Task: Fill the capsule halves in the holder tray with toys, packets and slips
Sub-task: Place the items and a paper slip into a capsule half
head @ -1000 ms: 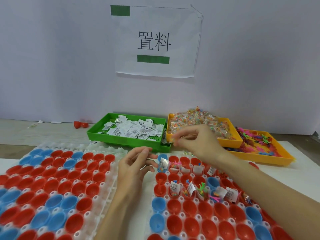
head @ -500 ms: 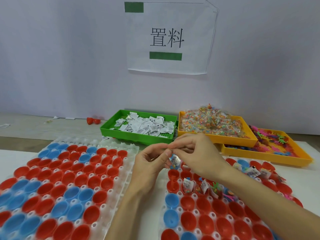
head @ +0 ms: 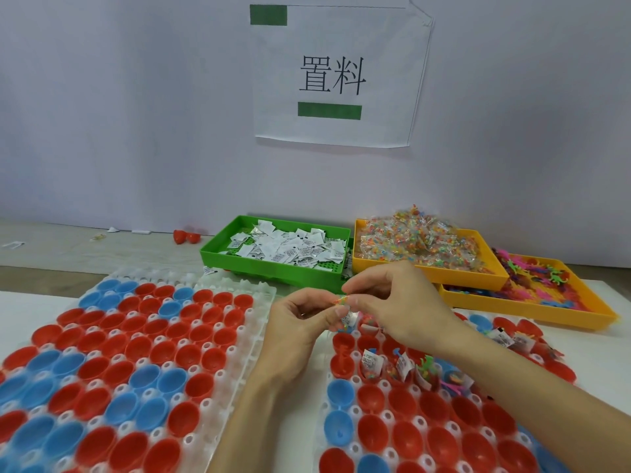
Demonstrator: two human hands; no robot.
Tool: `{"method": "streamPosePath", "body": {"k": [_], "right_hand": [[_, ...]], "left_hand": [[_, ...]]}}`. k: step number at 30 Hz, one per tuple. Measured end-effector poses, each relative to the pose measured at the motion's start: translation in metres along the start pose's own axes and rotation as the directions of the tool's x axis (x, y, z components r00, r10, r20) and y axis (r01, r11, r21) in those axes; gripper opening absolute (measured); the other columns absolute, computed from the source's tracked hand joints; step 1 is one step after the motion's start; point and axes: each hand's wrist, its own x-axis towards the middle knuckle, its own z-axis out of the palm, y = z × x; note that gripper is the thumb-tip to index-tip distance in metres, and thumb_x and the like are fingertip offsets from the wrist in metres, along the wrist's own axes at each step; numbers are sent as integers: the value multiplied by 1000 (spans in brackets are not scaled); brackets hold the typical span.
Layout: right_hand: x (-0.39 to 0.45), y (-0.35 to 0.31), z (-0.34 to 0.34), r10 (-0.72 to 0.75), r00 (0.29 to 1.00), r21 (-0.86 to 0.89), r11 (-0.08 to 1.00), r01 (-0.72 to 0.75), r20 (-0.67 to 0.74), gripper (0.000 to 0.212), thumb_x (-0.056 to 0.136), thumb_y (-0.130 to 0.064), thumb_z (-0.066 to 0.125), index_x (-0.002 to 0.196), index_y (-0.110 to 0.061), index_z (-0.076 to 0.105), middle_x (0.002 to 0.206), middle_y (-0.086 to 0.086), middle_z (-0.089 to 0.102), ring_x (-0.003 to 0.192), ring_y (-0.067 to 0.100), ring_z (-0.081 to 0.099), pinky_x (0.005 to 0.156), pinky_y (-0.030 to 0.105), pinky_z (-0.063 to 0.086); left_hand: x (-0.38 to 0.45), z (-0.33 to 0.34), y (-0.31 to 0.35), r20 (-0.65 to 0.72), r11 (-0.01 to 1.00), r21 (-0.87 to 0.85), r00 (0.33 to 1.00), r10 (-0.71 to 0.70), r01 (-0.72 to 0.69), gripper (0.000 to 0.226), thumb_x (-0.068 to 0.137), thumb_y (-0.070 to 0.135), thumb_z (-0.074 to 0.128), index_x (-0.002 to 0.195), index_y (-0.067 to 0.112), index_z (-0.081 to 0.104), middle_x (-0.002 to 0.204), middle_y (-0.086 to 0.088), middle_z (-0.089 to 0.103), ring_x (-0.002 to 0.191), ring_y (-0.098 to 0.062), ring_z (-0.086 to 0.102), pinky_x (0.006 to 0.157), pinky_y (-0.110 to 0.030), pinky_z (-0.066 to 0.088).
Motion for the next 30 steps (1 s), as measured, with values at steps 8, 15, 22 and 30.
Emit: {"method": "streamPosePath", "body": {"k": [8, 15, 22, 30], "right_hand": [[-7, -13, -13, -79, 977, -88, 991, 98, 196, 16, 83, -4, 77, 87, -20, 80, 79, -9, 76, 75, 1, 71, 73, 18, 57], [-13, -22, -1, -154, 877, -304, 899, 316, 456, 21, 88, -4, 66, 92, -19, 80, 85, -12, 70, 73, -2, 62, 67, 8, 47], [-14, -27, 5, -129, 814, -383, 833, 398, 567, 27, 88, -4, 60, 94, -23, 79, 91, -10, 74, 77, 2, 55, 76, 15, 49], [-12, -30, 7, -109, 780, -430, 783, 449, 616, 25, 88, -5, 59, 92, -21, 78, 90, -6, 73, 83, 11, 61, 83, 36, 53]], "left_hand": [[1, -10, 12, -140, 967, -254, 988, -69, 31, 34, 71, 13, 77, 104, 13, 73, 90, -14, 73, 69, -15, 63, 63, -24, 49], [1, -8, 8, -256, 963, -271, 964, -68, -4, 20, 74, 17, 73, 94, 15, 74, 81, -10, 69, 63, -15, 56, 63, -27, 45], [4, -6, 1, -249, 993, -111, 966, -68, 42, 18, 88, -1, 66, 88, 14, 75, 77, -10, 69, 63, -19, 57, 62, -29, 45], [5, -3, 1, -236, 996, -66, 969, -69, 55, 13, 80, 6, 71, 93, 7, 71, 75, -8, 69, 66, -22, 56, 64, -34, 42]]}}
